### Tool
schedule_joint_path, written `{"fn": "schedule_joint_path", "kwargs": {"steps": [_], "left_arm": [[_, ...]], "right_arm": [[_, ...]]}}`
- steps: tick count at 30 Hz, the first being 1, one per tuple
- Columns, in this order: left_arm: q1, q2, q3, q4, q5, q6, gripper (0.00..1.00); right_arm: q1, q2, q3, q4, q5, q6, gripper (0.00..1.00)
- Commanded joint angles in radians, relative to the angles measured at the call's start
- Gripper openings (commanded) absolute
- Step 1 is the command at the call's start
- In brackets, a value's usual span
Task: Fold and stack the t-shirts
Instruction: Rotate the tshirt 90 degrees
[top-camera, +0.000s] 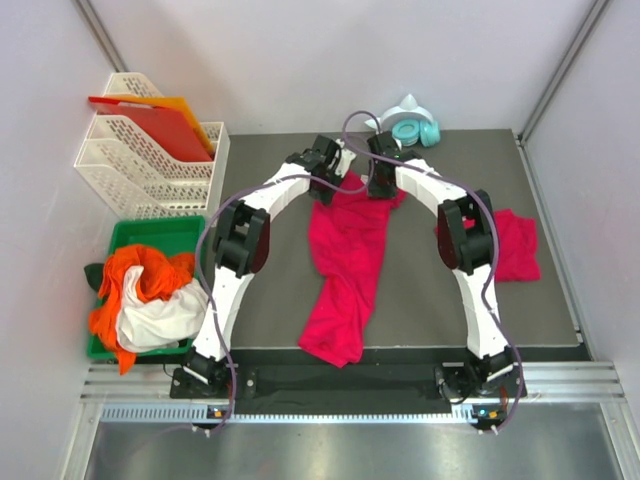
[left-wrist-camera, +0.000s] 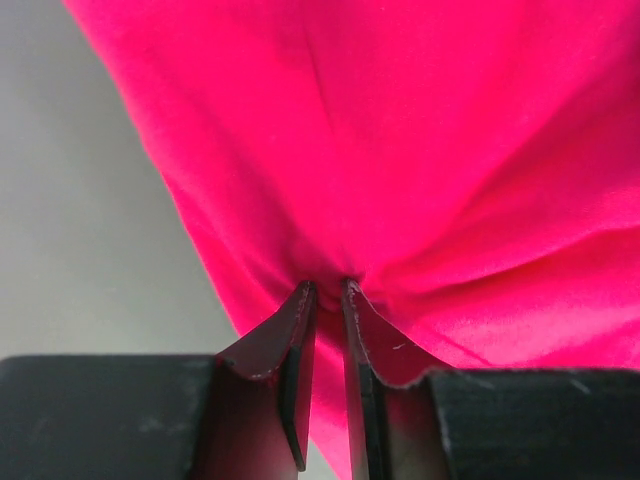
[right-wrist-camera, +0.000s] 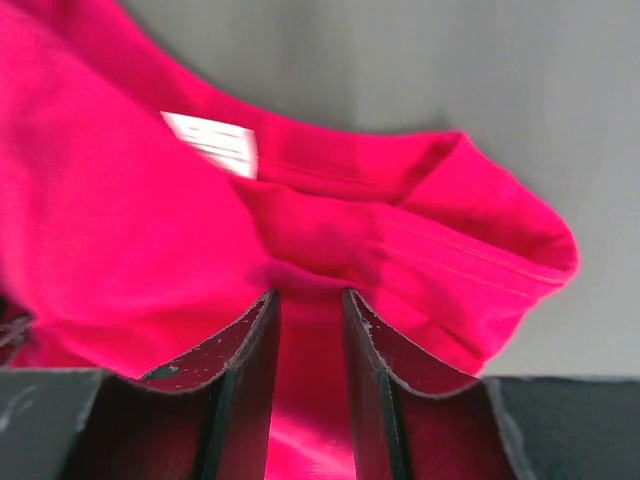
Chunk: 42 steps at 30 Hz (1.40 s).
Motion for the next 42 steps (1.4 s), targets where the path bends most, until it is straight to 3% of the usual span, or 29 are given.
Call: {"fn": "schedule_joint_path", "kwargs": {"steps": [1, 7, 14, 26, 33, 36, 42], "left_arm": [[-0.010, 0.015, 0.038, 0.021, 0.018, 0.025, 0.21], [0.004, 0.105, 0.148, -0.045, 0.001, 0.008, 0.21], [0.074, 0.176, 0.227, -0.099, -0.031, -0.036, 0.21], [0.191, 0.181, 0.230, -0.087, -0.091, -0.084, 0.21], [0.232, 0.188, 0.255, -0.084, -0.090, -0.092, 0.21], [0.232, 0.150, 0.239, -0.062, -0.015, -0.088, 0.21], [0.223, -0.100, 0.090, 0.139, 0.139, -0.144, 0.27]], "right_arm": [[-0.019, 0.023, 0.034, -0.056, 0.045, 0.025, 0.32], [-0.068, 0.078, 0.074, -0.148, 0.047, 0.045, 0.32], [-0.088, 0.247, 0.373, -0.272, -0.025, 0.031, 0.33], [-0.097, 0.354, 0.505, -0.205, -0.198, 0.075, 0.38], [-0.111, 0.333, 0.502, -0.125, -0.280, 0.074, 0.38], [-0.111, 0.259, 0.444, -0.053, -0.284, 0.059, 0.37], [-0.109, 0.032, 0.303, 0.054, -0.206, 0.042, 0.39]]}}
